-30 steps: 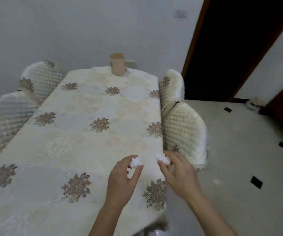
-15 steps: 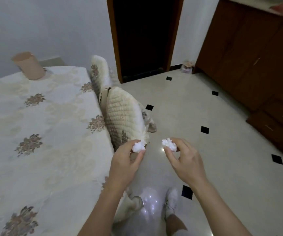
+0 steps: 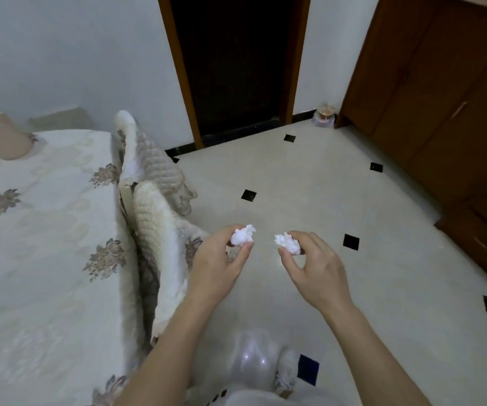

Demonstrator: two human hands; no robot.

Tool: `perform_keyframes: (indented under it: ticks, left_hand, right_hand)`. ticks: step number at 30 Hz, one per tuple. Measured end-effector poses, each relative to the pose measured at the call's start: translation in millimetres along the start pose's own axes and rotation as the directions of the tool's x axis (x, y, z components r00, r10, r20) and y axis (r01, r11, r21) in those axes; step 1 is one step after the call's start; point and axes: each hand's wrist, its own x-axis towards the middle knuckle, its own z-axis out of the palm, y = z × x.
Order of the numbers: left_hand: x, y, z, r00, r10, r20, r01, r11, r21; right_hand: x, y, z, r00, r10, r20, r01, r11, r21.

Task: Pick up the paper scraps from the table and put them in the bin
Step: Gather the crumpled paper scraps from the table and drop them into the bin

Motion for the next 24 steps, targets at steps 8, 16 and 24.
perform_keyframes:
  ticks: [8, 16, 24]
  left_hand:
    - [87.3, 22.9, 47.8, 0.996, -0.022, -0.082, 0.027, 0.998, 0.06]
    - [166.5, 8.3, 59.8, 0.982, -0.076, -0.174, 0.09, 0.994, 0.069]
    - [288.7, -48.1, 47.7, 0.966, -0.116, -0.232, 0.132, 0.99, 0.055]
  right_hand:
    - [117.0, 49.3, -15.6, 0.997, -0.067, 0.045, 0.065, 0.997, 0.047]
    - [214.1, 62.0, 13.1, 0.984, -0.141, 0.112, 0.135, 0.989, 0.059]
    - [345.2, 46.6, 76.0, 0.965, -0.224, 0.138, 0.217, 0.974, 0.059]
